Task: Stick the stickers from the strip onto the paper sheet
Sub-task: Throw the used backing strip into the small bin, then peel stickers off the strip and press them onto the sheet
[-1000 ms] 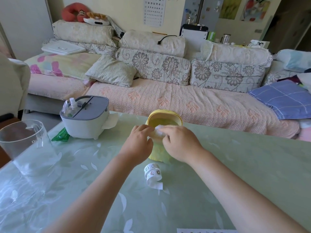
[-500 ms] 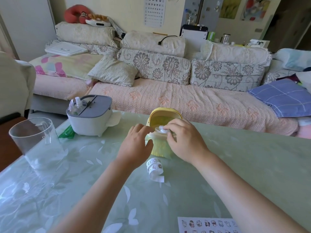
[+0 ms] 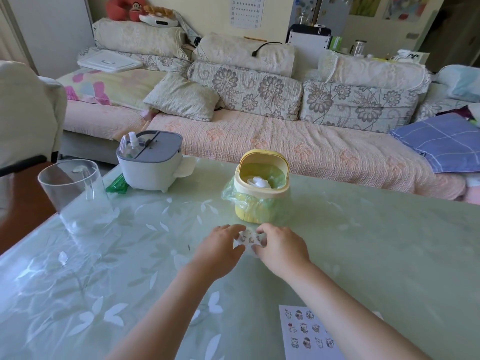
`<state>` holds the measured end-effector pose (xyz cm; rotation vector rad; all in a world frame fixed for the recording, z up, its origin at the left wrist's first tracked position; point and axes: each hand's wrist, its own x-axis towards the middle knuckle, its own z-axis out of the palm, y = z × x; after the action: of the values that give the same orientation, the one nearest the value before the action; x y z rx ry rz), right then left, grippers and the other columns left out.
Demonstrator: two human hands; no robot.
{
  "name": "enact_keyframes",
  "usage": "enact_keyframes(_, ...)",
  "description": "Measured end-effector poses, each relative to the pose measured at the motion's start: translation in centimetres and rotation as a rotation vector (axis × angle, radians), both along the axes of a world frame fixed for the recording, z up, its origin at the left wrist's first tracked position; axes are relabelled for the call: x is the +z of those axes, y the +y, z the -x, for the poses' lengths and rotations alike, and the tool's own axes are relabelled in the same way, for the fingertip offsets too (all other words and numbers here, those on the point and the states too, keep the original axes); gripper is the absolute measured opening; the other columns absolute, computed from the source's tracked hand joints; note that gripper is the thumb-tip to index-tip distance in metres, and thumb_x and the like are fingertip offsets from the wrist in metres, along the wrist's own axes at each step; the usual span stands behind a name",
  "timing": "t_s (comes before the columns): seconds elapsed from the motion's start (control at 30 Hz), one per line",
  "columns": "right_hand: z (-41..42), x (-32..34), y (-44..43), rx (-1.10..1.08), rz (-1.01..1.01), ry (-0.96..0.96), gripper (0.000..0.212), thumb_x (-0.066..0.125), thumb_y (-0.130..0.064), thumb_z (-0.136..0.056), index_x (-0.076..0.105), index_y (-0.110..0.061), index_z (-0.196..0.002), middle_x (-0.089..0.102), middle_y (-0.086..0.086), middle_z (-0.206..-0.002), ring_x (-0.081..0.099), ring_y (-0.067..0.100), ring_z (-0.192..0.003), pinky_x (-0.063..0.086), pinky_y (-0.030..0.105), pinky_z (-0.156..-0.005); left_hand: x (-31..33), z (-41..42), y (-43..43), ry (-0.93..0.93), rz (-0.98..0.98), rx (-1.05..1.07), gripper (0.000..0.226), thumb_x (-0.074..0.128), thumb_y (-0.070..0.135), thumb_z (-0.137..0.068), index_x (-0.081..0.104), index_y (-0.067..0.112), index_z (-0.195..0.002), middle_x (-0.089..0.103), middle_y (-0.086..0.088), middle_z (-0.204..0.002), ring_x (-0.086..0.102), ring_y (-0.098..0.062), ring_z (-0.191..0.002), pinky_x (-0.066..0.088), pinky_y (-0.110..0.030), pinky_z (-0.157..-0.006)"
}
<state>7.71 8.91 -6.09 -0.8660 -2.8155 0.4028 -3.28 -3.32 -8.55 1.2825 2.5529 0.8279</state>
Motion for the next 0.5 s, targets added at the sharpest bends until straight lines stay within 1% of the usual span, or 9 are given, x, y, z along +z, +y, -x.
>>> enact_keyframes(0.1,-0.7,0.0,-0.4,-0.001,0.02,0.066,0.02,0.058,-0.04,-0.092,0.067,-0.035,-0.109,0.067,-0.014,-0.092,0.062,0.013,-0.09,0.037,0.027,-0.065,0.2,-0.8,-0.6,-0.117,-0.083,0.049,0.038,0.06,0.028,-0.092,0.053,0.033,-0.13,0.065,0.01,-0.109,0.059,-0.012,-0.093,0.049,-0.025,-0.077)
enact_keyframes(0.17,-1.6,0.2,-0.6,0.018,0.025,0.102,0.018,0.058,-0.038,-0.093,0.068,-0.034,-0.108,0.061,-0.013,-0.09,0.055,0.011,-0.082,0.035,0.027,-0.061,0.6,-1.5,-0.9,-0.193,-0.131,0.076,0.035,0.062,0.029,-0.091,0.054,0.034,-0.124,0.064,0.012,-0.098,0.06,-0.01,-0.083,0.046,-0.021,-0.067)
enact_keyframes(0.23,-2.8,0.5,-0.7,0.018,0.037,0.111,0.019,0.059,-0.038,-0.093,0.067,-0.035,-0.11,0.055,-0.013,-0.091,0.051,0.009,-0.08,0.035,0.025,-0.06,1.1,-2.4,-1.3,-0.249,-0.176,0.088,0.033,0.065,0.03,-0.089,0.055,0.034,-0.121,0.063,0.011,-0.09,0.059,-0.009,-0.076,0.045,-0.019,-0.061)
enact_keyframes(0.3,-4.1,0.8,-0.8,0.0,0.086,0.126,0.022,0.059,-0.038,-0.093,0.065,-0.036,-0.115,0.056,-0.014,-0.092,0.053,0.008,-0.084,0.041,0.026,-0.068,1.6,-3.6,-1.6,-0.263,-0.203,0.081,0.032,0.066,0.031,-0.089,0.055,0.034,-0.119,0.063,0.007,-0.084,0.058,-0.01,-0.072,0.046,-0.021,-0.061)
enact_keyframes(0.37,-5.5,1.2,-0.9,-0.04,0.168,0.182,0.019,0.06,-0.039,-0.094,0.068,-0.036,-0.11,0.062,-0.015,-0.088,0.058,0.008,-0.084,0.048,0.029,-0.074,2.1,-4.9,-1.9,-0.265,-0.205,0.075,0.03,0.065,0.032,-0.09,0.055,0.034,-0.117,0.064,0.003,-0.08,0.059,-0.012,-0.07,0.047,-0.026,-0.064)
enact_keyframes(0.43,-6.7,1.6,-1.1,-0.069,0.263,0.225,0.014,0.058,-0.038,-0.096,0.072,-0.034,-0.095,0.068,-0.013,-0.078,0.061,0.003,-0.07,0.052,0.028,-0.069,2.4,-6.1,-2.2,-0.306,-0.216,0.057,0.024,0.065,0.031,-0.09,0.056,0.034,-0.112,0.066,-0.004,-0.077,0.062,-0.015,-0.069,0.05,-0.032,-0.064)
enact_keyframes(0.47,-7.4,1.7,-1.3,-0.075,0.315,0.237,0.018,0.057,-0.037,-0.098,0.073,-0.033,-0.09,0.069,-0.012,-0.073,0.059,0.001,-0.061,0.05,0.026,-0.064,2.5,-6.8,-2.3,-0.334,-0.223,0.042,0.02,0.064,0.029,-0.091,0.057,0.032,-0.109,0.067,-0.006,-0.076,0.063,-0.015,-0.068,0.051,-0.034,-0.064)
enact_keyframes(0.5,-8.1,1.9,-1.5,-0.079,0.384,0.249,0.02,0.056,-0.035,-0.099,0.073,-0.032,-0.088,0.07,-0.011,-0.072,0.057,-0.001,-0.054,0.047,0.023,-0.06,2.6,-7.4,-2.6,-0.363,-0.233,0.028,0.017,0.064,0.028,-0.092,0.059,0.03,-0.107,0.069,-0.007,-0.075,0.065,-0.015,-0.066,0.052,-0.034,-0.063)
